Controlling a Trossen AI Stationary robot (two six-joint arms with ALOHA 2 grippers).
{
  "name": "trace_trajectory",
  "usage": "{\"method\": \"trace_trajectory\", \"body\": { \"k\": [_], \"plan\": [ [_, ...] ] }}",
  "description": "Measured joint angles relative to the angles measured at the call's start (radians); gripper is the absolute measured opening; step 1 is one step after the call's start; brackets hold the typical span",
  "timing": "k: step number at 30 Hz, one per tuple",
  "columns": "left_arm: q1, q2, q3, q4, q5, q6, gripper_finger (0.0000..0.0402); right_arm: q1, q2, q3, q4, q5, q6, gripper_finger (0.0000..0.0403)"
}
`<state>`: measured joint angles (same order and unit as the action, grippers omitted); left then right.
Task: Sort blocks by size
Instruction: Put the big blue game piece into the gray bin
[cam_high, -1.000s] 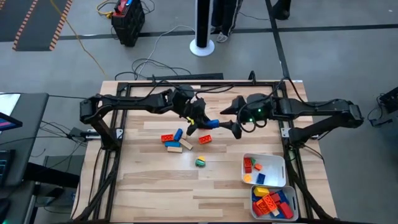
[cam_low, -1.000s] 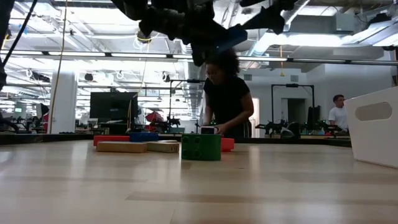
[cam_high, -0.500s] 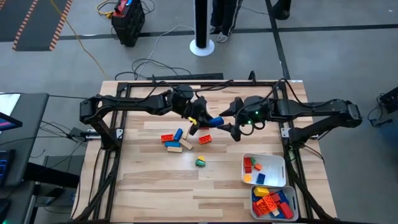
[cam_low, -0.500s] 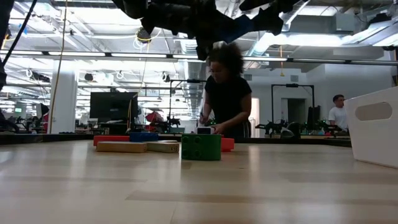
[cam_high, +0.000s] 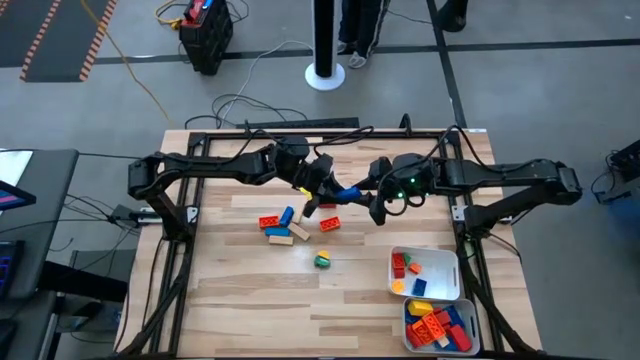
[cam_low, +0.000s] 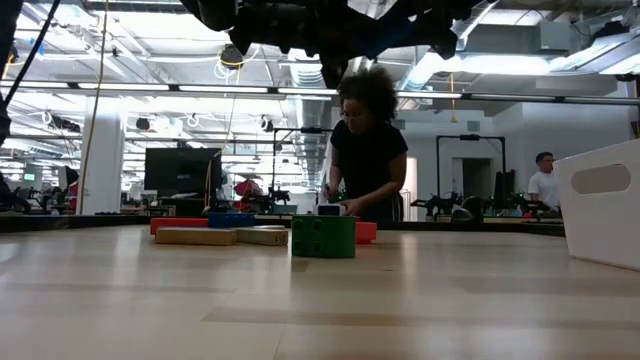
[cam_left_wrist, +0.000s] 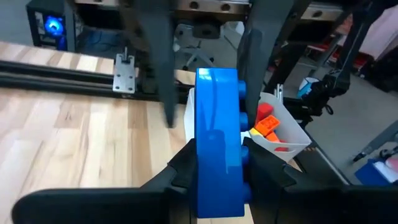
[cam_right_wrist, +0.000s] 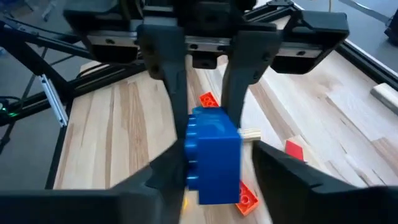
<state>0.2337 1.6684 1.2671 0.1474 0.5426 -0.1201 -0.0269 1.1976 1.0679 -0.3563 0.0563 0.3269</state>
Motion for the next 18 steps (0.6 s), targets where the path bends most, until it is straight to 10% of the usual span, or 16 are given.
{"method": "trace_trajectory", "body": {
  "k": [5,12,18],
  "plan": [
    [-0.001,0.000,0.000,0.001,-0.006,-0.073,0.0114,0.000,0.000,0.000,-0.003,-0.009,0.006,0.0115],
    [0.015,0.000,0.000,-0.069,-0.064,-0.113,0.0238,-0.001,0.000,0.000,-0.064,-0.004,0.035,0.0115],
    [0.061,0.000,0.000,-0.224,-0.102,-0.148,0.0261,0.030,-0.027,0.000,-0.348,-0.189,0.227,0.0115]
  ]
}}
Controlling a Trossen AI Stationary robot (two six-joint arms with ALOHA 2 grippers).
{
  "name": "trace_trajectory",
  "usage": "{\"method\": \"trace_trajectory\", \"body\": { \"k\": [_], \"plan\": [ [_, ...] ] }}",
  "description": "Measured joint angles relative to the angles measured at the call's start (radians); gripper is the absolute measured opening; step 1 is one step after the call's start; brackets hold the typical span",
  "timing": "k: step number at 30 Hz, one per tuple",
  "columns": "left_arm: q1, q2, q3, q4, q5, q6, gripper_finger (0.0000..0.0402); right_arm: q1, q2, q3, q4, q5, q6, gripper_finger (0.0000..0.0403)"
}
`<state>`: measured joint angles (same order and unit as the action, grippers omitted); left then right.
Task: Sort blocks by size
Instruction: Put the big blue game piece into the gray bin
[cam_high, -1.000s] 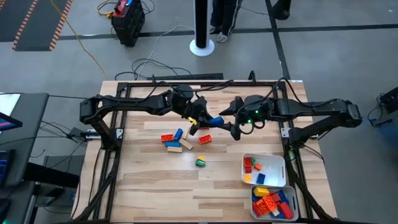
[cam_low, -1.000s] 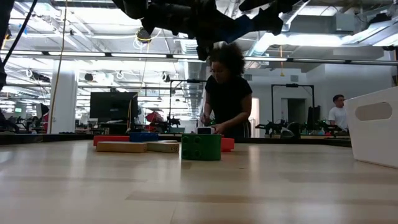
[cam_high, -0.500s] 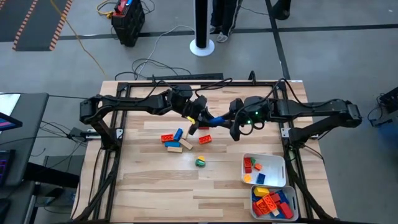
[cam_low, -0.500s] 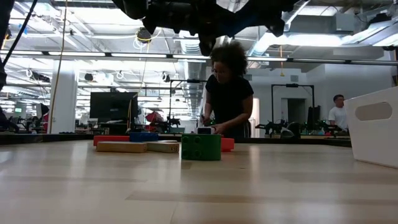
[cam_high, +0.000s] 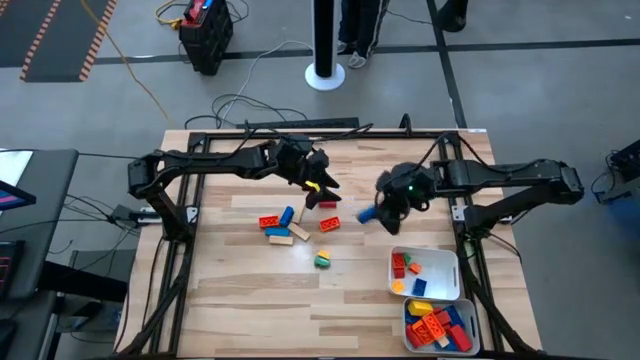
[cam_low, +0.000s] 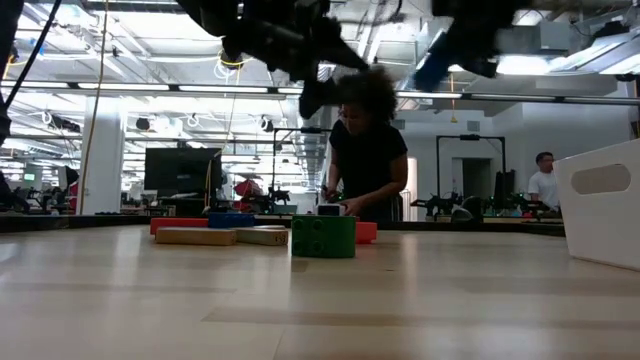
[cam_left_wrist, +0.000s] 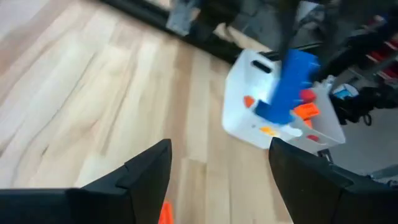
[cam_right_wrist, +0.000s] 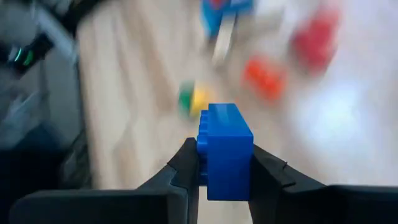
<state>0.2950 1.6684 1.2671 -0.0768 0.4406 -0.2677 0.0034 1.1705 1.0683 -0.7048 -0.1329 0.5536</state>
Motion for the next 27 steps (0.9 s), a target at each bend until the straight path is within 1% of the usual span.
{"method": "trace_trajectory", "body": {
  "k": [3,5,7,10,12,15,20,23,25,27],
  "plan": [
    [0.025,0.000,0.000,-0.032,-0.002,-0.010,0.0257,0.057,-0.002,0.000,-0.148,-0.158,0.116,0.0115],
    [0.036,0.000,0.000,-0.029,-0.006,-0.009,0.0255,0.114,-0.002,0.000,-0.230,-0.236,0.192,0.0115],
    [0.043,0.000,0.000,-0.017,-0.019,-0.009,0.0255,0.191,-0.002,0.000,-0.289,-0.263,0.269,0.0115],
    [0.050,0.000,0.000,-0.009,-0.037,-0.009,0.0255,0.318,-0.002,-0.016,-0.308,-0.266,0.373,0.0120],
    [0.052,0.000,0.000,-0.008,-0.051,-0.007,0.0255,0.407,-0.002,-0.041,-0.288,-0.265,0.454,0.0124],
    [0.052,0.000,0.000,-0.007,-0.074,-0.003,0.0255,0.533,-0.001,-0.109,-0.209,-0.265,0.604,0.0122],
    [0.052,0.000,0.000,-0.006,-0.113,0.013,0.0255,0.716,-0.001,-0.246,0.025,-0.289,0.878,0.0121],
    [0.052,0.000,0.000,0.007,-0.117,0.020,0.0255,0.788,0.001,-0.316,0.138,-0.285,1.047,0.0132],
    [0.052,0.000,0.000,0.020,-0.117,0.021,0.0255,0.821,0.009,-0.341,0.141,-0.284,1.138,0.0147],
    [0.052,0.000,0.000,0.026,-0.117,0.030,0.0255,0.842,0.014,-0.352,0.138,-0.285,1.184,0.0167]
  ]
}}
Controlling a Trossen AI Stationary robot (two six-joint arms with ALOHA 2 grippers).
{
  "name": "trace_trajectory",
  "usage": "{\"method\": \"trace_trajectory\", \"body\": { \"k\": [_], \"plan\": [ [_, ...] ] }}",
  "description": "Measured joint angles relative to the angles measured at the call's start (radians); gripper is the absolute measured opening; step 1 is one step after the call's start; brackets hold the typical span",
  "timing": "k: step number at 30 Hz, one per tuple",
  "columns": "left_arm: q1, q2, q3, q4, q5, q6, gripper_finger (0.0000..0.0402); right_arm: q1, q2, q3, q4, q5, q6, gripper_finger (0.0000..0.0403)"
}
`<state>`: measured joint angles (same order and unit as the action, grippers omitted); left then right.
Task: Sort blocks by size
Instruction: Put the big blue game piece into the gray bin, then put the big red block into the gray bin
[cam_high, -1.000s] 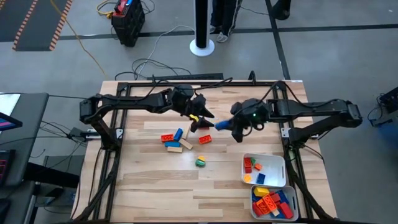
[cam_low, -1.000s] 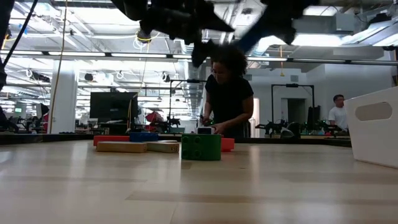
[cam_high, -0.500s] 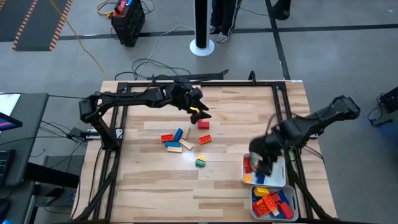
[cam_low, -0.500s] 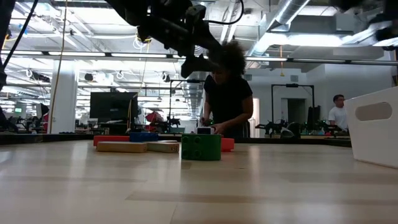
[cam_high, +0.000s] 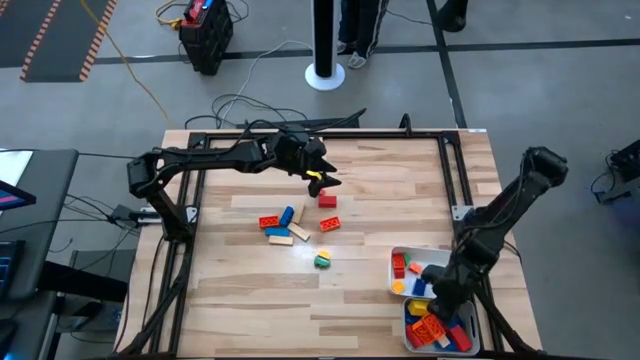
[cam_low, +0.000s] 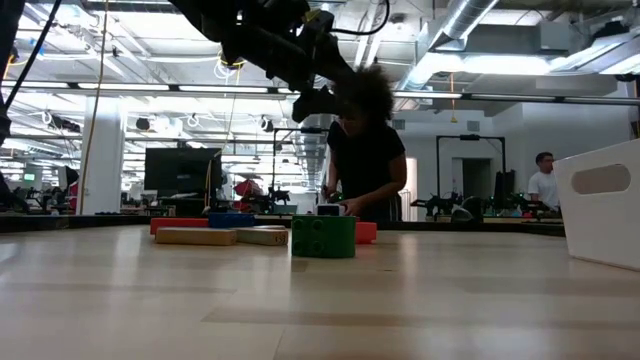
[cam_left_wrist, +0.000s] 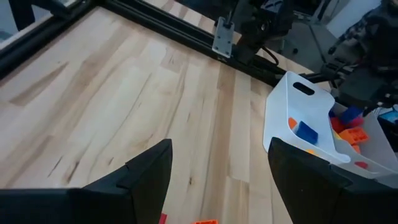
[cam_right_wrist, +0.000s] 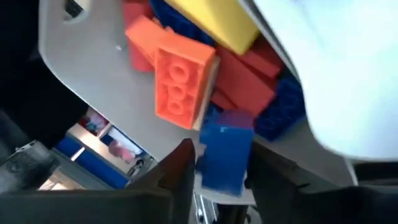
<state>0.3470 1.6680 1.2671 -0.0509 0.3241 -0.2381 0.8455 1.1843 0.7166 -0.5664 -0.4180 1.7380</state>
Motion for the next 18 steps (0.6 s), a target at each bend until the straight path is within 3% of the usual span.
{"method": "trace_trajectory", "body": {
  "k": [5,10,18],
  "plan": [
    [0.002,0.000,0.000,-0.019,0.002,0.009,0.0255,0.015,-0.002,0.011,0.004,-0.016,0.034,0.0206],
    [0.006,0.000,0.000,-0.052,0.012,0.009,0.0255,-0.036,-0.003,0.059,-0.013,-0.105,-0.008,0.0214],
    [-0.004,0.000,0.000,-0.173,0.083,0.010,0.0255,-0.289,-0.003,0.171,-0.180,-0.068,-0.283,0.0189]
  ]
}}
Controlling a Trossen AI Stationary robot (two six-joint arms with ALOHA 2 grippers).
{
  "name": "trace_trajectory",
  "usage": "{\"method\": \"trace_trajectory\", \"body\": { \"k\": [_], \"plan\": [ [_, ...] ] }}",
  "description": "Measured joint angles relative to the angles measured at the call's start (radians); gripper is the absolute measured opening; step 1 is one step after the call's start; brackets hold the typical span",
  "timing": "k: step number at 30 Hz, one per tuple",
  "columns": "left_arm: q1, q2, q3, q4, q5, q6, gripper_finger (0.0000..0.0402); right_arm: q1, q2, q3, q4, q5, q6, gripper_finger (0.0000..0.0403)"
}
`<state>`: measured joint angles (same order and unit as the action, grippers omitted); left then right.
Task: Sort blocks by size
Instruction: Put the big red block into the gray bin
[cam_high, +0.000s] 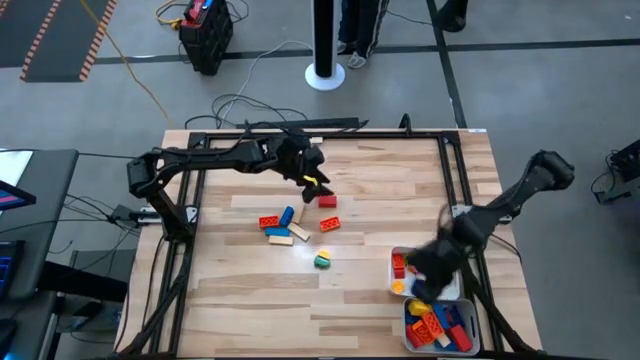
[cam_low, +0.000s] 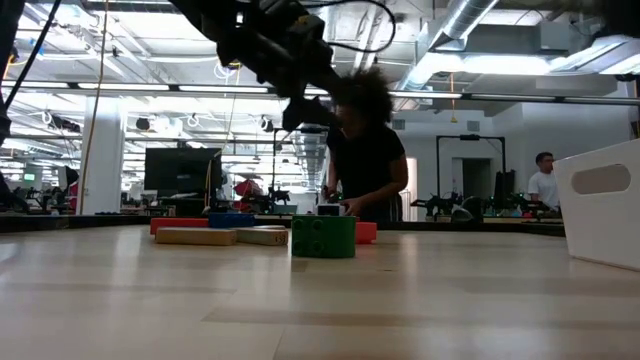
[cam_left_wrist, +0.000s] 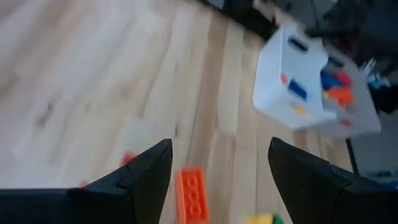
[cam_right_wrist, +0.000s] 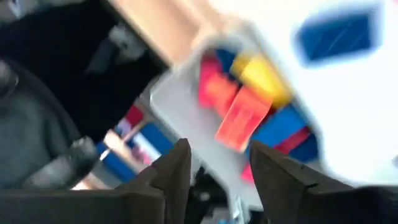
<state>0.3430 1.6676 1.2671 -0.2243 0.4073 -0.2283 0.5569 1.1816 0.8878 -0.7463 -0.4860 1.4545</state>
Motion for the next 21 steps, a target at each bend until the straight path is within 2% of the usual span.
{"method": "trace_trajectory", "body": {
  "k": [5,9,11,13,17,21],
  "plan": [
    [-0.026,0.000,0.000,-0.112,-0.034,0.034,0.0255,-0.208,-0.001,0.090,-0.217,0.095,-0.279,0.0172],
    [-0.071,0.004,0.000,-0.157,-0.178,0.094,0.0255,-0.367,0.000,0.161,-0.319,0.299,-0.494,0.0163],
    [-0.090,0.018,0.000,-0.149,-0.243,0.132,0.0255,-0.439,0.000,0.189,-0.311,0.402,-0.607,0.0161],
    [-0.100,0.047,0.000,-0.140,-0.282,0.168,0.0255,-0.505,0.000,0.213,-0.269,0.459,-0.714,0.0162],
    [-0.086,0.105,-0.002,-0.111,-0.283,0.169,0.0255,-0.609,0.001,0.255,-0.130,0.466,-0.847,0.0170],
    [-0.062,0.148,-0.002,-0.106,-0.283,0.163,0.0255,-0.632,0.001,0.285,-0.066,0.476,-0.888,0.0185]
  ]
}}
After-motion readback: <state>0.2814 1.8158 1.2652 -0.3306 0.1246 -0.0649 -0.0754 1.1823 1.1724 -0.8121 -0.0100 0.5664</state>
